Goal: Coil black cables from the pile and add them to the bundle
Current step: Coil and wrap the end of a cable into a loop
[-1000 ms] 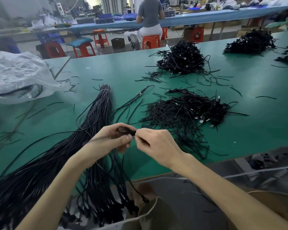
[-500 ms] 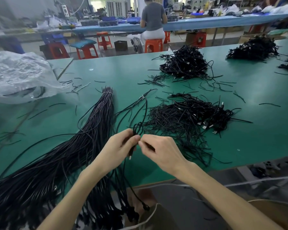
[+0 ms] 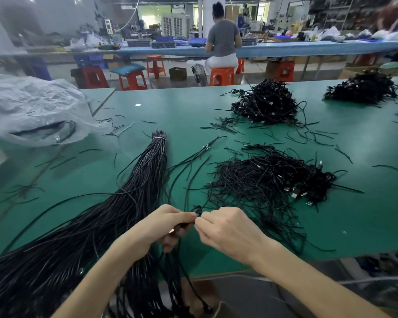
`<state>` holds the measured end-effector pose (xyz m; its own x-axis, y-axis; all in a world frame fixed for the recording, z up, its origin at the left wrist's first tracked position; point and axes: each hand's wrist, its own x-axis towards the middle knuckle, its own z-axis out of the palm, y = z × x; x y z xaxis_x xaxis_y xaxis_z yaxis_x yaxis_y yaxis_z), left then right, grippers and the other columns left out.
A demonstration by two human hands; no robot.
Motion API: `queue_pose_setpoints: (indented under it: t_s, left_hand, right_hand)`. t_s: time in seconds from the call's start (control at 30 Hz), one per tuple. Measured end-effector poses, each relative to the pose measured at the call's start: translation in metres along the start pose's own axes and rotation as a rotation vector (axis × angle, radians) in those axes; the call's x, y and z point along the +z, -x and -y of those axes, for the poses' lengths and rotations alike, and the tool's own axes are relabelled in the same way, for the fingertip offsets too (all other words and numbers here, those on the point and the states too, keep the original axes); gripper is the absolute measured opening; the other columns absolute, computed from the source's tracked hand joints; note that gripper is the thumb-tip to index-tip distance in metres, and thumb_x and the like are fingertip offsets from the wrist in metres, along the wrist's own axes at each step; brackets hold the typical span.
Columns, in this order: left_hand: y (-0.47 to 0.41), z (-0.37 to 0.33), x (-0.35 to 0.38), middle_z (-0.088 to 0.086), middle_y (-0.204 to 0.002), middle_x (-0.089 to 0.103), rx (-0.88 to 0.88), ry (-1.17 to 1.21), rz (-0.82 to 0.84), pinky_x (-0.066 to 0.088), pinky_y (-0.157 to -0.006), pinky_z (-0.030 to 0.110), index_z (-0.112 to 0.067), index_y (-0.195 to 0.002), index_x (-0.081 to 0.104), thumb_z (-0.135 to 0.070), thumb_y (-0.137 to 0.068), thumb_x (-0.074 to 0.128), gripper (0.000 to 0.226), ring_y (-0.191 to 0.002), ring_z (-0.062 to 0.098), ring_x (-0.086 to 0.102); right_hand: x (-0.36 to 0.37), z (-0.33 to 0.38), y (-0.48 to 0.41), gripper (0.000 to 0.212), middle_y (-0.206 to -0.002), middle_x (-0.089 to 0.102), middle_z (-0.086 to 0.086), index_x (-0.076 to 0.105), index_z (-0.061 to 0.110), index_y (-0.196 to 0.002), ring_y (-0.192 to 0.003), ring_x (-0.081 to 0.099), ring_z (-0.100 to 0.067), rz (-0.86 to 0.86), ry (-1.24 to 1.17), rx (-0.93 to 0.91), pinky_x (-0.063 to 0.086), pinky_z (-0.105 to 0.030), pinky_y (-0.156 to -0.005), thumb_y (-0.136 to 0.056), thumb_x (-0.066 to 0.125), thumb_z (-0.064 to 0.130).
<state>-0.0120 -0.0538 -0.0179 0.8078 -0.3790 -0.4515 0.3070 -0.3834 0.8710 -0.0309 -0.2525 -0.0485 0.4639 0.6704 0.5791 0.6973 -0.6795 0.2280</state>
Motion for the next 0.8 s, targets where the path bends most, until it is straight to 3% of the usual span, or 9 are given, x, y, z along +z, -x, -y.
queue_pose_setpoints:
  t_s: [0.17,0.33,0.43,0.53,0.63,0.7,0.8]
  left_hand:
    - [0.003,0.001,-0.007,-0.003,-0.060,0.040,-0.093,0.043,0.041,0.025,-0.042,0.019,-0.021,-0.068,0.060,-0.040,-0.097,0.066,0.036,-0.041,0.011,0.026]
    - [0.009,0.006,-0.012,-0.005,-0.060,0.040,-0.136,0.060,0.157,0.022,-0.040,0.020,-0.023,-0.067,0.061,-0.043,-0.095,0.067,0.035,-0.041,0.011,0.024]
    - [0.008,0.007,-0.011,-0.004,-0.061,0.044,-0.074,0.085,0.141,0.028,-0.042,0.022,-0.021,-0.071,0.061,-0.044,-0.098,0.065,0.035,-0.042,0.012,0.028]
    - [0.006,0.010,-0.005,-0.001,-0.063,0.052,0.078,0.050,0.041,0.039,-0.044,0.025,-0.013,-0.079,0.064,-0.045,-0.102,0.059,0.040,-0.044,0.015,0.040]
    - [0.004,0.014,0.004,0.003,-0.066,0.059,0.213,0.011,-0.073,0.044,-0.045,0.027,-0.008,-0.079,0.060,-0.042,-0.105,0.054,0.043,-0.044,0.020,0.050]
    - [0.002,0.015,0.010,0.005,-0.067,0.063,0.270,-0.009,-0.156,0.046,-0.045,0.029,-0.008,-0.080,0.060,-0.039,-0.106,0.052,0.042,-0.044,0.024,0.054]
    - [-0.003,0.016,0.023,0.009,-0.065,0.065,0.301,-0.188,-0.285,0.048,-0.046,0.030,-0.006,-0.082,0.059,-0.040,-0.107,0.050,0.043,-0.045,0.023,0.060]
  right_hand:
    - [-0.002,0.000,-0.003,0.021,-0.062,0.046,0.007,0.055,0.020,-0.075,-0.051,0.043,-0.012,0.004,0.015,-0.080,0.031,-0.025,-0.050,-0.094,0.063,0.016]
    - [-0.005,-0.005,-0.001,0.020,-0.067,0.044,0.006,0.042,0.019,-0.083,-0.055,0.041,-0.013,0.018,0.032,-0.251,0.034,-0.025,-0.051,-0.101,0.048,0.014]
    - [-0.006,-0.011,-0.004,0.021,-0.065,0.045,0.006,0.049,0.019,-0.078,-0.053,0.043,-0.013,0.032,0.029,-0.244,0.037,-0.026,-0.049,-0.097,0.058,0.015]
    - [-0.002,-0.009,-0.002,0.024,-0.065,0.050,0.007,0.056,0.017,-0.076,-0.053,0.046,-0.012,0.093,-0.140,-0.025,0.040,-0.026,-0.050,-0.100,0.058,0.020]
    - [0.001,0.000,0.007,0.029,-0.071,0.054,0.007,0.054,0.023,-0.083,-0.059,0.050,-0.013,0.211,-0.702,0.453,0.043,-0.030,-0.057,-0.108,0.046,0.037]
    - [0.003,0.006,0.011,0.030,-0.074,0.062,0.000,0.058,0.025,-0.087,-0.058,0.057,-0.015,0.159,-1.006,0.720,0.044,-0.027,-0.057,-0.107,0.048,0.045]
    - [0.002,0.010,0.007,0.028,-0.079,0.070,0.000,0.065,0.024,-0.102,-0.063,0.063,-0.031,0.076,-1.175,0.963,0.050,-0.032,-0.058,-0.102,0.054,0.050]
